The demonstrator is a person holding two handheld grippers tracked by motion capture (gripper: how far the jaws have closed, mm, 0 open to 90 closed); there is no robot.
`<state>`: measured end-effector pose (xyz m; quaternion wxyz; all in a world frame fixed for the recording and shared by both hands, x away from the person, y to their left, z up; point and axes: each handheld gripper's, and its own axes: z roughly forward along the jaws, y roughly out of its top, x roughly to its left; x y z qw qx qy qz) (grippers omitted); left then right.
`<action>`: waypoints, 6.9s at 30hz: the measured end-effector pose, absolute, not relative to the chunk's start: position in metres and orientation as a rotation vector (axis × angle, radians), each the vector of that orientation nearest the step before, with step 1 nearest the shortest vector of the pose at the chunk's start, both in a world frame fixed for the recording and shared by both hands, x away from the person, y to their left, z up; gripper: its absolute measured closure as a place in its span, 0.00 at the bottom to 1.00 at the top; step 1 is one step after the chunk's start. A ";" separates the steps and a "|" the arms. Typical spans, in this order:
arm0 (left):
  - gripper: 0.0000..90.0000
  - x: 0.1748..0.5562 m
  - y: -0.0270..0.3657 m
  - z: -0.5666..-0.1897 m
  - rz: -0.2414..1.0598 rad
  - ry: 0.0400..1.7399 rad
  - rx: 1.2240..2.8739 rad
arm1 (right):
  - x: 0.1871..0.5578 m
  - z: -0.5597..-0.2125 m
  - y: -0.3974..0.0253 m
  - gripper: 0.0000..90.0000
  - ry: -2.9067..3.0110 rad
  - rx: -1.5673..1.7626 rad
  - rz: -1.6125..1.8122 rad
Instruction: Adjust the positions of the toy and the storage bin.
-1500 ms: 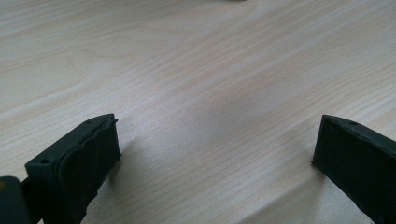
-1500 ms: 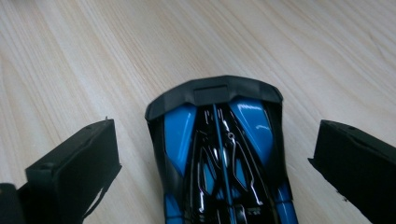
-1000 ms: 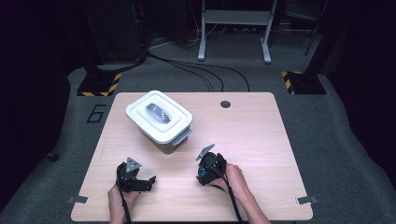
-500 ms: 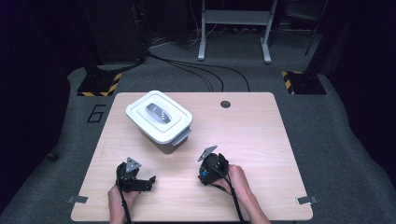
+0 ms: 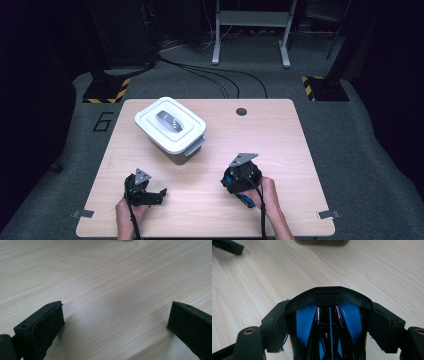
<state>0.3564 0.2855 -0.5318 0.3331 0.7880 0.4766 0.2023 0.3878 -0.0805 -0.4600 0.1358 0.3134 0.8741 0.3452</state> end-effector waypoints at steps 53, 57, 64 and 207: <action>0.00 0.357 0.286 -0.532 0.532 1.240 2.063 | 0.354 -0.433 -0.209 0.27 2.325 1.233 0.871; 0.00 0.356 0.285 -0.532 0.528 1.245 2.057 | 0.369 -0.447 -0.192 0.27 2.368 1.227 0.811; 0.00 0.356 0.285 -0.532 0.529 1.245 2.057 | 0.392 -0.482 -0.164 0.27 2.445 1.200 0.672; 0.00 0.549 0.313 -0.407 0.372 0.935 2.073 | 0.419 -0.528 -0.281 0.04 2.134 1.409 0.918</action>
